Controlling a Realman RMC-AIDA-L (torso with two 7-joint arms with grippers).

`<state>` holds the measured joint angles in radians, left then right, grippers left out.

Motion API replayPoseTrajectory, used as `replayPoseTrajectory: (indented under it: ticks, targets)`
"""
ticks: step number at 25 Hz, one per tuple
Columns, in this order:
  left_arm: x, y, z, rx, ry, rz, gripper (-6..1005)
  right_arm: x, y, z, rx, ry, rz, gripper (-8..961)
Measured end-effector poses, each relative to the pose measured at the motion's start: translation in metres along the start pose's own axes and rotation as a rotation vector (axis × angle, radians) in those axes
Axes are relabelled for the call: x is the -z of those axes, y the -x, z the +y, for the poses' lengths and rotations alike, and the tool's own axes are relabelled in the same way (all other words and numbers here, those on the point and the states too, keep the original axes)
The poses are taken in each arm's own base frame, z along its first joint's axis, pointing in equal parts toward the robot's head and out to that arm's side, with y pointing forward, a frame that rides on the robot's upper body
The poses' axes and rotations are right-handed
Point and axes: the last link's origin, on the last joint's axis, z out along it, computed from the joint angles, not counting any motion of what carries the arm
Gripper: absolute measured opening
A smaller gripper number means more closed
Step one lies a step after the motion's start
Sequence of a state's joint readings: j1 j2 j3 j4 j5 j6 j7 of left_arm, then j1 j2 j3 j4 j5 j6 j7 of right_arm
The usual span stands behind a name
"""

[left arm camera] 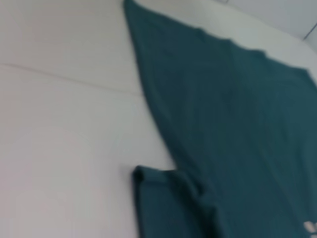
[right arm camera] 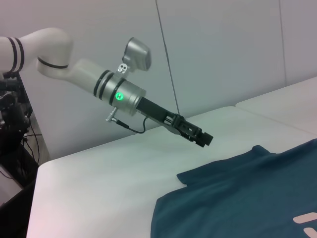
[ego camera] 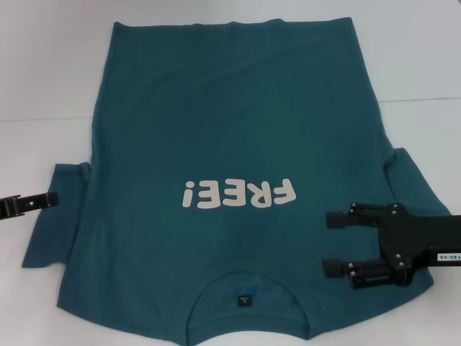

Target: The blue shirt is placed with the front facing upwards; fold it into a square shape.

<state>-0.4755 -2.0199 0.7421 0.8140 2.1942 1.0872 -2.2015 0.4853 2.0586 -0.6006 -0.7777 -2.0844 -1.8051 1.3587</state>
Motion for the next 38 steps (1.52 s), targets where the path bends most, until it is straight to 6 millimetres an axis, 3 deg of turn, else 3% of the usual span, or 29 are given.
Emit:
replayPoseTrajectory:
  ticks: [30, 38]
  targets:
    - [-0.037, 0.002, 0.009, -0.077, -0.069, -0.132, 861, -0.004, 0.004, -0.002, -0.008, 0.005, 0.003, 902]
    - [-0.034, -0.003, 0.01, -0.087, -0.065, -0.121, 859, -0.004, 0.005, -0.003, -0.013, 0.003, 0.006, 903]
